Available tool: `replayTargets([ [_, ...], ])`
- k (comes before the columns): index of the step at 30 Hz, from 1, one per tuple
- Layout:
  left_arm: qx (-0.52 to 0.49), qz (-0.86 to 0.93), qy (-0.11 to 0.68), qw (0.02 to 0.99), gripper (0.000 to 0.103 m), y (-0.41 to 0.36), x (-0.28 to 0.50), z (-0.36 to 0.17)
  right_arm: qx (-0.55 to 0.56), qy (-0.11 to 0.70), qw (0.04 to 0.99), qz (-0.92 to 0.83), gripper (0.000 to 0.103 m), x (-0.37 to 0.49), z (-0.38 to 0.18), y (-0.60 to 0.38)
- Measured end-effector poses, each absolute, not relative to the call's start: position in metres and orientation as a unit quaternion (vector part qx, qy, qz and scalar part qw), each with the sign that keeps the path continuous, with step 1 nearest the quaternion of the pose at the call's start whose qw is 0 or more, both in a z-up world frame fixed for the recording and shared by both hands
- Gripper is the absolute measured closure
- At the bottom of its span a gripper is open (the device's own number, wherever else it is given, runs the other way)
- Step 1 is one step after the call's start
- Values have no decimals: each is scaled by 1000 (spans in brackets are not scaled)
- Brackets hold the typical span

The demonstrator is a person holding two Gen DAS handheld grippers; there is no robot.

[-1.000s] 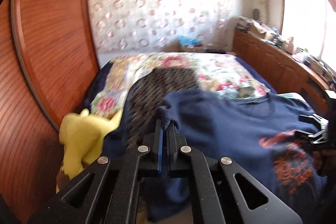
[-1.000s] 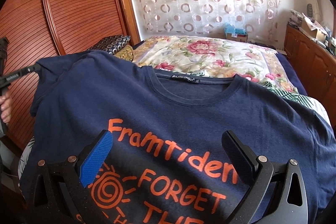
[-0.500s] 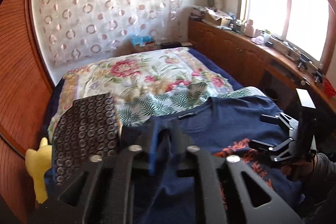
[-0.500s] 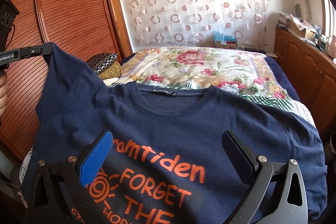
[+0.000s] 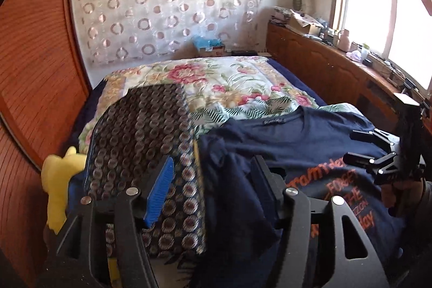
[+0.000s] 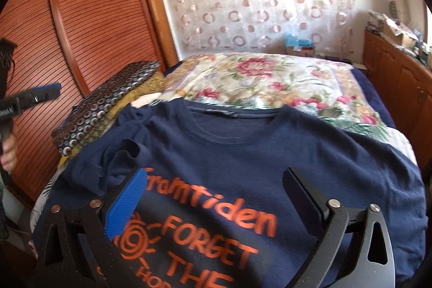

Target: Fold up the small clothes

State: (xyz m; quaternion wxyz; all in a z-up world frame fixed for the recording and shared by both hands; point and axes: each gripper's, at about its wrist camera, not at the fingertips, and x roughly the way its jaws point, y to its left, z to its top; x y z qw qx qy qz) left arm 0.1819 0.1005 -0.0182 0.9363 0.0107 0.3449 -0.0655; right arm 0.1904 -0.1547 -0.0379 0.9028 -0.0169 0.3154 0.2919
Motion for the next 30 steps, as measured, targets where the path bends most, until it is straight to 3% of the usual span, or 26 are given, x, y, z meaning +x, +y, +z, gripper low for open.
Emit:
replayTargets([
  [5,-13,-45,344,938,43,118,164,-38,-29,333,880,337,26,199,-42,-120],
  [10,-23,-33,344,938,43,129,148,-50,-48,353,855,378,37,215,-50,-71],
  [14,-26,-33,342,939,43,132,137,-57,-91,360,842,393,58,242,-58,-34],
  [18,-26,-29,341,939,43,132,127,-61,-125,373,833,389,95,257,-72,-17],
  [20,-30,-30,341,939,43,133,123,-64,-129,372,828,399,101,262,-69,-10],
  [28,-30,-41,346,937,43,125,117,-74,-107,307,869,373,101,252,-36,-60],
  [30,-25,-42,348,936,43,121,116,-77,-132,312,877,341,93,254,-44,-66],
])
